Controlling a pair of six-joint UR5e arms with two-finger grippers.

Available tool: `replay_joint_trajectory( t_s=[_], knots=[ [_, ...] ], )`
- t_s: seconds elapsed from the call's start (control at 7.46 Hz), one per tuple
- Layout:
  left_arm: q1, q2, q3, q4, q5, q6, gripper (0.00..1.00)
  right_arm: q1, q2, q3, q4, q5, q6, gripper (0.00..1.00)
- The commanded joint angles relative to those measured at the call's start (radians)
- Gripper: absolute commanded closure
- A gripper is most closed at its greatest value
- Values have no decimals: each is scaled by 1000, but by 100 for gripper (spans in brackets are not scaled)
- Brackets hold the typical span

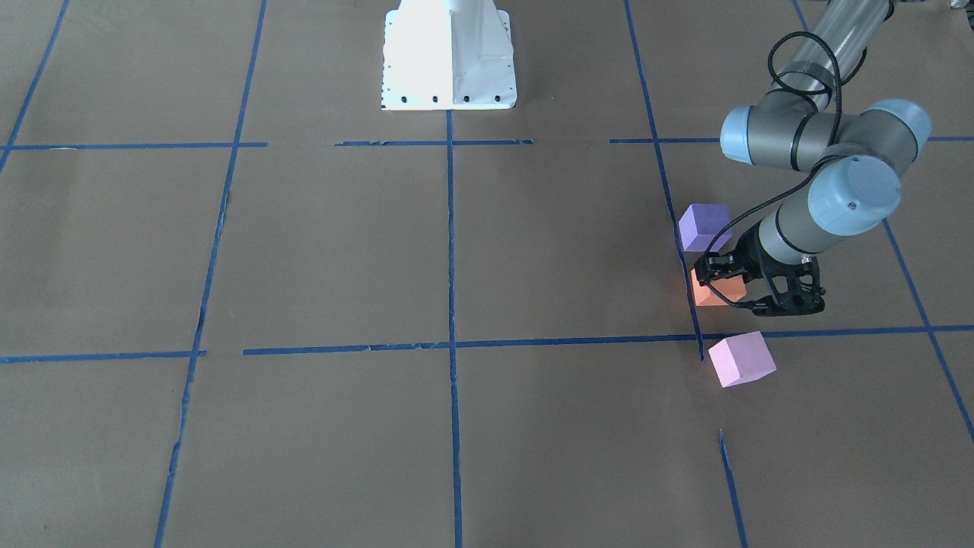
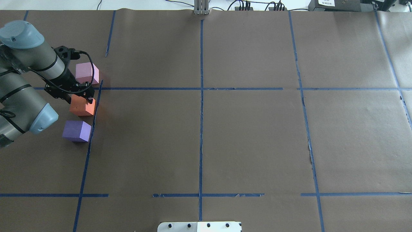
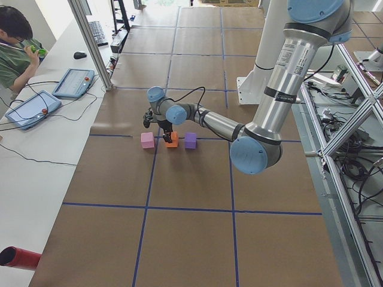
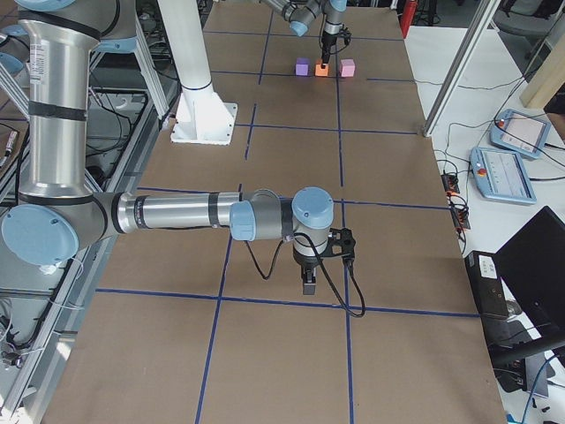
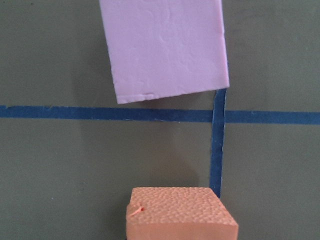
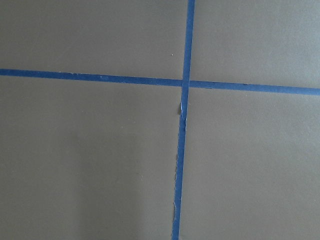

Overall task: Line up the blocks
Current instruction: 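Open the left gripper and lift it away from the cubes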

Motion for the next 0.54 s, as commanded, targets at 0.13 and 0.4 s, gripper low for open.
replay_joint_trajectory(
  t_s=[0.13, 0.4],
  knots=[
    [0, -3, 2, -14, 0, -2, 0, 0, 0, 0, 0, 0, 0, 0],
    [-65, -3, -88, -3, 6, 11, 0, 0, 0, 0, 0, 0, 0, 0]
  ],
)
